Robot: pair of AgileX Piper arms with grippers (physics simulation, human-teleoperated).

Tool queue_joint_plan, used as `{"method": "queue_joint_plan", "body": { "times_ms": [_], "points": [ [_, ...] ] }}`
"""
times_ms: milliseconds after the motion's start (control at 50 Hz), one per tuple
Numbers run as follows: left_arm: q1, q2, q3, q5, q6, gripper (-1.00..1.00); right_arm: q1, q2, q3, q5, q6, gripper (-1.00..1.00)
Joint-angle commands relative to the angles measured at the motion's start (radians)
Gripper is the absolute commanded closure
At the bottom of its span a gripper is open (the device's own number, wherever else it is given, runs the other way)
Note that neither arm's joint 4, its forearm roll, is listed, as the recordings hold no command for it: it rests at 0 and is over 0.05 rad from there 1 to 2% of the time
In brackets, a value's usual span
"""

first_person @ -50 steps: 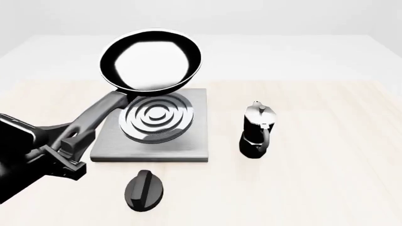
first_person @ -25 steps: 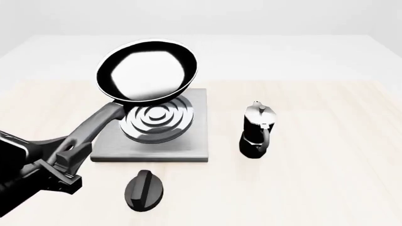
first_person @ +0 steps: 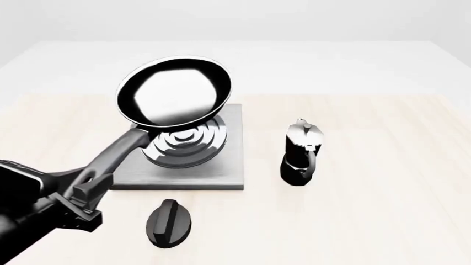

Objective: Put the frying pan on the stove.

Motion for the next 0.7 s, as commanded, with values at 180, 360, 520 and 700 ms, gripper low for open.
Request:
{"method": "queue_joint_plan", "body": {
  "times_ms": [180, 360, 520, 700],
  "points": [
    [-0.006, 0.061, -0.009, -0.083, -0.005, 1.00, 0.001, 0.000, -0.013, 0.012, -0.003, -1.00],
    [-0.008, 0.084, 0.005, -0.110, -0.014, 1.00, 0.002, 0.000, -0.011, 0.013, -0.005, -1.00],
    [-0.006, 0.095, 0.017, -0.120, -0.020, 1.00, 0.001, 0.000, -0.001, 0.004, -0.005, -1.00],
    [0.003, 0.076, 0.036, -0.115, -0.025, 1.00, 0.002, 0.000, 0.009, -0.003, -0.006, -1.00]
  ]
}}
